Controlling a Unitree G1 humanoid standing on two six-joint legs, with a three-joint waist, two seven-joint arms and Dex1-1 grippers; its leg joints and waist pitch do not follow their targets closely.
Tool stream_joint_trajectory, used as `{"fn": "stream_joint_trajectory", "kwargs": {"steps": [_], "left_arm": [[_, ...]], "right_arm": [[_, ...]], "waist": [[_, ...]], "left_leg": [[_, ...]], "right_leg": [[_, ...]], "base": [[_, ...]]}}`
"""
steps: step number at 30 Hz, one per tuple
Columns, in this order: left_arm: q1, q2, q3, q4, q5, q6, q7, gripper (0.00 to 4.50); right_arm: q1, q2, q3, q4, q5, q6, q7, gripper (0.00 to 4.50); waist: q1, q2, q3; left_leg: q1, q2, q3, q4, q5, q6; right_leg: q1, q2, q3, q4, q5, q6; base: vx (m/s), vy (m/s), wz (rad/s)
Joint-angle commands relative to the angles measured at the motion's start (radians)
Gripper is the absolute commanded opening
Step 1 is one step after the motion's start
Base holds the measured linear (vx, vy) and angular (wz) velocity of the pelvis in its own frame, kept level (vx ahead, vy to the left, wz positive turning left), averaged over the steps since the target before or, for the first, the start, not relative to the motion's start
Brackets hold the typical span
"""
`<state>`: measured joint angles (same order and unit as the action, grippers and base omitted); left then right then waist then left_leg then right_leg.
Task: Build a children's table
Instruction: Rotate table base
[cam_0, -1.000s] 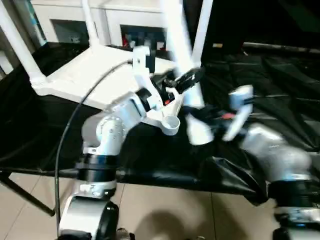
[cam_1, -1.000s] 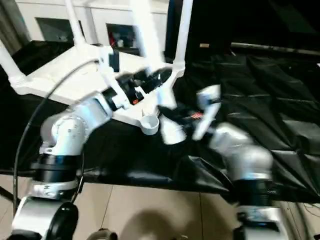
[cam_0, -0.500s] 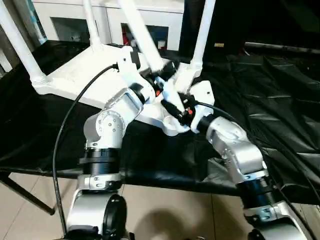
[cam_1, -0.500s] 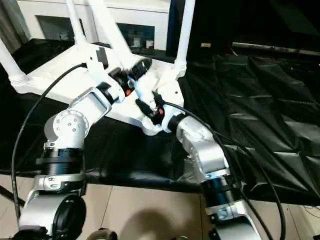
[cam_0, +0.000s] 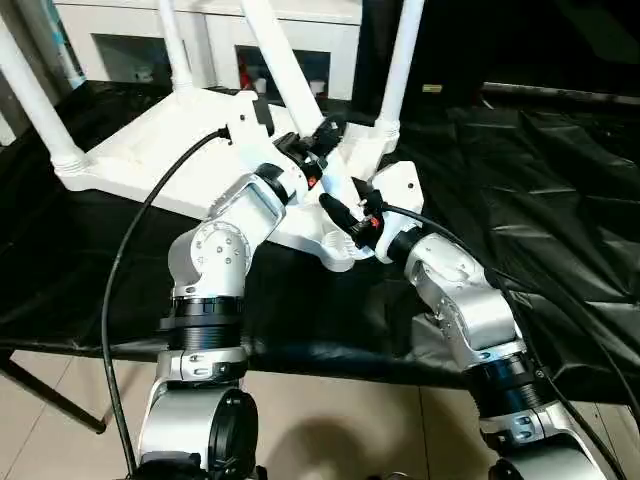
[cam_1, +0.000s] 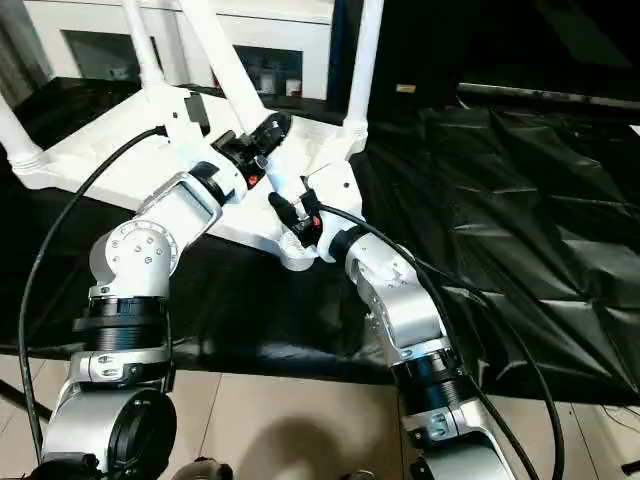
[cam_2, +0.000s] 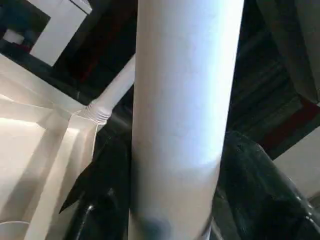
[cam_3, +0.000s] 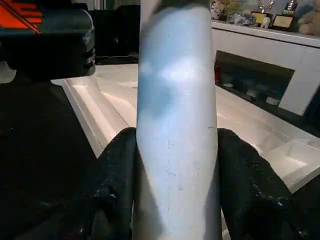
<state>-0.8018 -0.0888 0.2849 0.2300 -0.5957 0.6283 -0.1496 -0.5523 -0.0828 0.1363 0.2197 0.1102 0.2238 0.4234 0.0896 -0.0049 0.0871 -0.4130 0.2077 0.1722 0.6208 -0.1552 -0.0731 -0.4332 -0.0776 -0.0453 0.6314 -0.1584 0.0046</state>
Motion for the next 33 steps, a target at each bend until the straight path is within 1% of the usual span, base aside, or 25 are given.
{"fn": "stream_joint_trajectory", "kwargs": {"steps": [1,2,3,5,7,8,9,10,11,12,13,14,15,16,17,18,19,20,21,23,24,25,27,30,33], "left_arm": [[-0.006,-0.009,-0.014,-0.030,-0.026,0.005,-0.007,2.42],[-0.005,-0.008,-0.013,-0.031,-0.029,0.006,-0.008,2.29],[-0.005,-0.008,-0.013,-0.032,-0.031,0.006,-0.008,2.06],[-0.004,0.002,-0.021,-0.032,-0.025,0.008,-0.021,2.02],[-0.004,0.012,-0.030,-0.030,-0.020,0.011,-0.040,1.96],[-0.005,0.018,-0.033,-0.028,-0.019,0.014,-0.051,1.91],[-0.006,0.029,-0.042,-0.025,-0.014,0.015,-0.069,1.88],[-0.008,0.043,-0.053,-0.022,-0.008,0.017,-0.091,1.87],[-0.012,0.067,-0.074,-0.019,0.000,0.023,-0.132,1.87],[-0.013,0.079,-0.084,-0.018,0.002,0.027,-0.153,1.87],[-0.016,0.097,-0.100,-0.015,0.005,0.035,-0.185,1.87],[-0.016,0.129,-0.130,-0.017,0.005,0.057,-0.243,1.87],[-0.017,0.160,-0.157,-0.024,-0.002,0.079,-0.304,1.87],[-0.018,0.182,-0.174,-0.030,-0.013,0.100,-0.348,1.87],[-0.020,0.201,-0.185,-0.036,-0.028,0.124,-0.386,1.87],[-0.021,0.207,-0.187,-0.038,-0.035,0.133,-0.399,1.87],[-0.027,0.222,-0.194,-0.041,-0.042,0.145,-0.427,1.87],[-0.038,0.243,-0.202,-0.036,-0.047,0.154,-0.462,1.87],[-0.042,0.247,-0.203,-0.032,-0.047,0.155,-0.468,1.87],[-0.054,0.252,-0.201,-0.018,-0.051,0.157,-0.485,1.87],[-0.056,0.253,-0.199,-0.015,-0.052,0.157,-0.488,1.87],[-0.065,0.256,-0.199,-0.007,-0.060,0.159,-0.504,1.87],[-0.073,0.250,-0.187,-0.004,-0.085,0.173,-0.513,1.86],[-0.081,0.242,-0.175,-0.006,-0.113,0.197,-0.526,1.86],[-0.081,0.242,-0.180,-0.013,-0.122,0.211,-0.545,1.86]], "right_arm": [[-0.014,0.004,0.001,0.009,0.014,-0.011,0.022,2.21],[-0.014,0.005,0.000,0.007,0.019,-0.009,0.027,2.56],[-0.014,0.006,-0.003,0.005,0.030,-0.004,0.036,2.62],[-0.015,0.004,-0.006,-0.006,0.048,0.007,0.057,2.66],[-0.016,0.001,-0.010,-0.014,0.059,0.012,0.074,2.88],[-0.017,-0.001,-0.012,-0.015,0.062,0.013,0.079,2.99],[-0.019,-0.006,-0.016,-0.018,0.070,0.018,0.090,3.06],[-0.020,-0.012,-0.022,-0.022,0.084,0.027,0.106,3.11],[-0.022,-0.021,-0.033,-0.029,0.107,0.042,0.131,3.32],[-0.023,-0.026,-0.040,-0.033,0.119,0.048,0.141,3.32],[-0.025,-0.030,-0.055,-0.040,0.148,0.071,0.160,3.43],[-0.030,-0.044,-0.083,-0.057,0.204,0.121,0.200,3.48],[-0.034,-0.074,-0.105,-0.082,0.272,0.199,0.260,3.50],[-0.036,-0.104,-0.115,-0.103,0.323,0.261,0.314,3.50],[-0.036,-0.142,-0.115,-0.122,0.362,0.311,0.374,3.50],[-0.035,-0.158,-0.113,-0.128,0.374,0.326,0.396,3.50],[-0.034,-0.198,-0.115,-0.135,0.406,0.376,0.447,3.50],[-0.034,-0.251,-0.128,-0.141,0.458,0.446,0.512,3.50],[-0.034,-0.262,-0.133,-0.141,0.471,0.461,0.526,3.50],[-0.036,-0.283,-0.159,-0.138,0.519,0.512,0.555,3.50],[-0.037,-0.286,-0.163,-0.137,0.524,0.518,0.557,3.50],[-0.041,-0.298,-0.172,-0.133,0.540,0.543,0.563,3.50],[-0.041,-0.311,-0.168,-0.126,0.536,0.556,0.565,3.50],[-0.042,-0.324,-0.161,-0.127,0.544,0.582,0.575,3.50],[-0.042,-0.338,-0.148,-0.129,0.555,0.610,0.600,3.50]], "waist": [[0.000,-0.013,-0.098],[0.000,-0.014,-0.098],[0.000,-0.013,-0.098],[0.000,-0.010,-0.098],[0.000,-0.010,-0.098],[0.001,-0.007,-0.099],[0.002,-0.008,-0.099],[0.002,-0.007,-0.100],[0.003,-0.005,-0.100],[0.003,-0.005,-0.099],[0.003,-0.005,-0.099],[0.004,-0.003,-0.101],[0.004,-0.001,-0.102],[0.007,0.001,-0.102],[0.009,0.002,-0.100],[0.013,0.000,-0.102],[0.015,0.004,-0.102],[0.016,0.003,-0.102],[0.016,0.004,-0.101],[0.020,0.002,-0.101],[0.022,0.005,-0.101],[0.021,0.002,-0.100],[0.022,0.005,-0.099],[0.021,0.004,-0.094],[0.024,0.004,-0.095]], "left_leg": [[0.023,0.003,0.004,-0.068,-0.198,0.015],[0.023,0.002,0.004,-0.068,-0.200,0.015],[0.023,0.002,0.004,-0.068,-0.202,0.015],[0.023,0.002,0.004,-0.069,-0.204,0.016],[0.024,0.003,0.003,-0.069,-0.201,0.017],[0.024,0.003,0.003,-0.069,-0.199,0.017],[0.024,0.003,0.003,-0.069,-0.199,0.016],[0.024,0.002,0.003,-0.068,-0.197,0.016],[0.026,0.003,0.002,-0.069,-0.199,0.019],[0.027,0.003,0.003,-0.069,-0.201,0.021],[0.025,0.004,0.002,-0.069,-0.197,0.018],[0.027,0.004,0.002,-0.070,-0.190,0.022],[0.030,0.002,0.002,-0.069,-0.185,0.033],[0.030,0.003,0.000,-0.069,-0.183,0.035],[0.031,0.004,0.002,-0.068,-0.180,0.036],[0.026,0.004,0.002,-0.067,-0.163,0.032],[0.027,0.004,0.001,-0.067,-0.158,0.028],[0.028,0.004,0.003,-0.066,-0.165,0.028],[0.029,0.002,0.004,-0.066,-0.171,0.028],[0.028,0.004,0.004,-0.065,-0.186,0.020],[0.029,0.004,0.002,-0.066,-0.192,0.014],[0.029,0.003,0.003,-0.066,-0.195,0.011],[0.030,0.003,0.002,-0.067,-0.209,0.001],[0.039,0.003,0.001,-0.069,-0.260,-0.017],[0.041,0.004,-0.001,-0.071,-0.272,-0.022]], "right_leg": [[0.063,-0.039,0.027,-0.079,-0.237,-0.148],[0.063,-0.039,0.027,-0.080,-0.241,-0.146],[0.062,-0.039,0.027,-0.080,-0.244,-0.145],[0.062,-0.038,0.027,-0.080,-0.241,-0.147],[0.063,-0.039,0.026,-0.080,-0.234,-0.148],[0.062,-0.038,0.027,-0.079,-0.229,-0.151],[0.063,-0.039,0.026,-0.079,-0.226,-0.153],[0.063,-0.039,0.027,-0.078,-0.224,-0.155],[0.062,-0.039,0.027,-0.078,-0.222,-0.156],[0.062,-0.038,0.027,-0.077,-0.222,-0.160],[0.063,-0.039,0.027,-0.076,-0.216,-0.163],[0.064,-0.039,0.027,-0.073,-0.202,-0.168],[0.066,-0.034,0.027,-0.071,-0.180,-0.178],[0.067,-0.035,0.027,-0.069,-0.171,-0.182],[0.067,-0.034,0.027,-0.068,-0.153,-0.192],[0.071,-0.037,0.028,-0.064,-0.130,-0.202],[0.072,-0.037,0.027,-0.063,-0.124,-0.206],[0.070,-0.039,0.028,-0.065,-0.126,-0.216],[0.072,-0.038,0.028,-0.067,-0.136,-0.220],[0.072,-0.042,0.027,-0.071,-0.169,-0.220],[0.072,-0.044,0.026,-0.072,-0.194,-0.216],[0.071,-0.042,0.025,-0.075,-0.205,-0.213],[0.070,-0.043,0.025,-0.077,-0.239,-0.206],[0.065,-0.044,0.023,-0.088,-0.333,-0.187],[0.066,-0.044,0.022,-0.090,-0.351,-0.178]], "base": [[0.000,0.000,0.00],[0.000,0.000,0.00],[0.000,0.000,0.00],[0.000,0.000,0.00],[0.000,0.000,0.00],[0.000,0.000,0.00],[0.000,0.000,0.00],[0.000,0.000,0.00],[0.000,0.000,0.00],[0.000,0.000,0.00],[0.000,0.000,0.00],[0.000,0.000,0.00],[0.000,0.000,0.00],[0.000,0.000,0.00],[0.000,0.000,0.00],[0.000,0.000,0.00],[0.000,0.000,0.00],[0.000,0.000,0.00],[0.000,0.000,0.00],[0.000,0.000,0.00],[0.000,0.000,0.00],[0.000,0.000,0.00],[0.000,0.000,0.00],[0.000,0.000,0.00],[0.000,0.000,0.00]]}}
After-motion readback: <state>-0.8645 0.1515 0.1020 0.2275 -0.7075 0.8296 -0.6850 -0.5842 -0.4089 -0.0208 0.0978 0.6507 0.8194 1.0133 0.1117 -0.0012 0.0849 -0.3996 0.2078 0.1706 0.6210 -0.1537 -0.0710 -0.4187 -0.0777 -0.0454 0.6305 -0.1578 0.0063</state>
